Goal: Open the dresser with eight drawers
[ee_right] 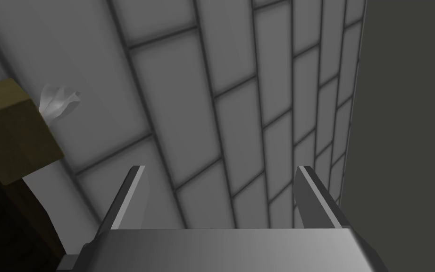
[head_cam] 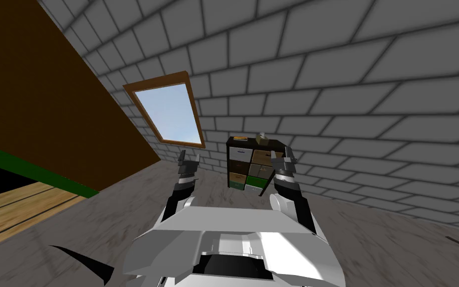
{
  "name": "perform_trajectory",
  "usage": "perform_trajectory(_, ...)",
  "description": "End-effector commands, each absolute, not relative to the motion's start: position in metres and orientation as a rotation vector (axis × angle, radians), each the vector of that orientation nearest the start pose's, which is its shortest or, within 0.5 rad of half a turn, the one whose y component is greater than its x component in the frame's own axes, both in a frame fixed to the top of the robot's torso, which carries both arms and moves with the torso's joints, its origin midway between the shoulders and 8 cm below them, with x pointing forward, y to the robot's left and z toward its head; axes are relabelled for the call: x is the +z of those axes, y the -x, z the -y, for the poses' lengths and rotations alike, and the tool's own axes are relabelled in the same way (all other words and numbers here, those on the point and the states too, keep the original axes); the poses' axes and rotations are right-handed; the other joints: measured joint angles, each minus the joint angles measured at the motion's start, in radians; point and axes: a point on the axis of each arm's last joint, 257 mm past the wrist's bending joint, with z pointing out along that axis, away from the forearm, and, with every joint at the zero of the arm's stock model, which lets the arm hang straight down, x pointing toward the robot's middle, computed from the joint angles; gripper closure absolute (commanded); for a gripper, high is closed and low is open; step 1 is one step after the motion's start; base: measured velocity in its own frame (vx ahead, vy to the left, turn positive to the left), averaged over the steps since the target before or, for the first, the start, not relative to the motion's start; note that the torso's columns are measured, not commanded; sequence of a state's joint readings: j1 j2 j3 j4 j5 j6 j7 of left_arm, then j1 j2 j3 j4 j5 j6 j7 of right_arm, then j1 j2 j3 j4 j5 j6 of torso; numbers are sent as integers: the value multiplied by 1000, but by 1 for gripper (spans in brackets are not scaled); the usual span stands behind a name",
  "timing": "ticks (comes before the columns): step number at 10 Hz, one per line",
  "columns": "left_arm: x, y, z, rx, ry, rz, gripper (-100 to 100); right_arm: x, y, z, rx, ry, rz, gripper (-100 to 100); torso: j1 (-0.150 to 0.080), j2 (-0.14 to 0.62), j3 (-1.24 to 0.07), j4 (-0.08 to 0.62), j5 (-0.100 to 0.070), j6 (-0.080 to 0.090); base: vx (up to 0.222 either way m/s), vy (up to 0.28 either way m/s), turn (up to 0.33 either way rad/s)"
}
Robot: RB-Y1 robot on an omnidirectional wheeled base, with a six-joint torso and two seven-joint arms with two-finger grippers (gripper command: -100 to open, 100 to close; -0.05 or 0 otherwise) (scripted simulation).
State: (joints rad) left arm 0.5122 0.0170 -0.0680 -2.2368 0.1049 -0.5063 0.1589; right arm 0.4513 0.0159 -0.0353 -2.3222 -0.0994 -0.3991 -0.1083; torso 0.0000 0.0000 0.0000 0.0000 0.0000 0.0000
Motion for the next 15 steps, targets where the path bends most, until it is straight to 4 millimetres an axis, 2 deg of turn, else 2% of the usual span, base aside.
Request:
perform_trajectory(1, 1, -352, -271, -1564, 826, -544, 0, 40, -351, 298, 1450, -775, -512, 0, 0, 40, -82, 41, 0, 0, 0, 0, 0)
perform_trajectory(9, 1, -352, -271, -1564, 826, -544, 0, 41, -351, 298, 1450, -774, -512, 0, 0, 618, -1234, 617, 0, 0, 0, 0, 0)
perform_trajectory(10, 1, -352, -271, -1564, 826, -544, 0, 38, -353, 296, 1469, -765, -539, -100, 0, 691, -1382, 691, 0, 0, 5, 3, 58)
perform_trajectory(12, 1, -352, -271, -1564, 826, -544, 0, 31, -355, 297, 1512, -770, -567, -100, 0, 735, -1470, 734, 0, 0, -1, 5, 88)
perform_trajectory(15, 1, -352, -271, -1564, 826, -544, 0, 20, -358, 301, 1575, -802, -573, -100, 0, 738, -1476, 738, 0, 0, 0, 6, 88)
